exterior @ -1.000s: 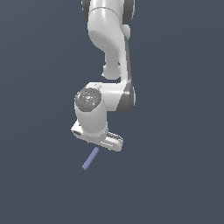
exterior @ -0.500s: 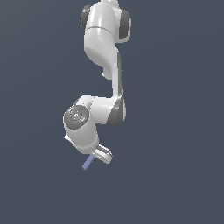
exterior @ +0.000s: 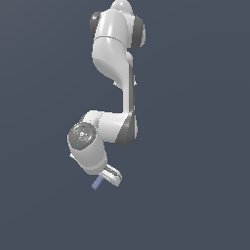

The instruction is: Pick up the object and move it to a goal position.

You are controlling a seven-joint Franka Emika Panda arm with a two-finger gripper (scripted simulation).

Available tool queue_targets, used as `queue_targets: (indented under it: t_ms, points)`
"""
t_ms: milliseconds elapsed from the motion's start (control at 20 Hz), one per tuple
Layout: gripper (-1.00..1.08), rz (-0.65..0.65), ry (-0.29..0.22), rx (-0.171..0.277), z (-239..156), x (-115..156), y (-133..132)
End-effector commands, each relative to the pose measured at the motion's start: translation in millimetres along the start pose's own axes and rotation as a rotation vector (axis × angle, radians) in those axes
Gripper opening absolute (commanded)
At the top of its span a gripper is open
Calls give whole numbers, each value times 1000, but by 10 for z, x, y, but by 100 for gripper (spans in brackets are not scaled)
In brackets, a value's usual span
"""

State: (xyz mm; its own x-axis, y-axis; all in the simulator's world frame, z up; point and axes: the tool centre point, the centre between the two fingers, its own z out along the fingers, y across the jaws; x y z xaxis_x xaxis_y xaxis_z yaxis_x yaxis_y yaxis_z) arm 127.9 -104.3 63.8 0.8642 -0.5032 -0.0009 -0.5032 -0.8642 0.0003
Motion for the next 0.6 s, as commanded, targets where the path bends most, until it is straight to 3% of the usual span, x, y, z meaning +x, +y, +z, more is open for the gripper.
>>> queue_targets:
  t_ms: [0, 550]
  points:
    - [100, 0, 0, 0, 12, 0, -3]
    - [100, 2, 1, 0, 473, -7, 3]
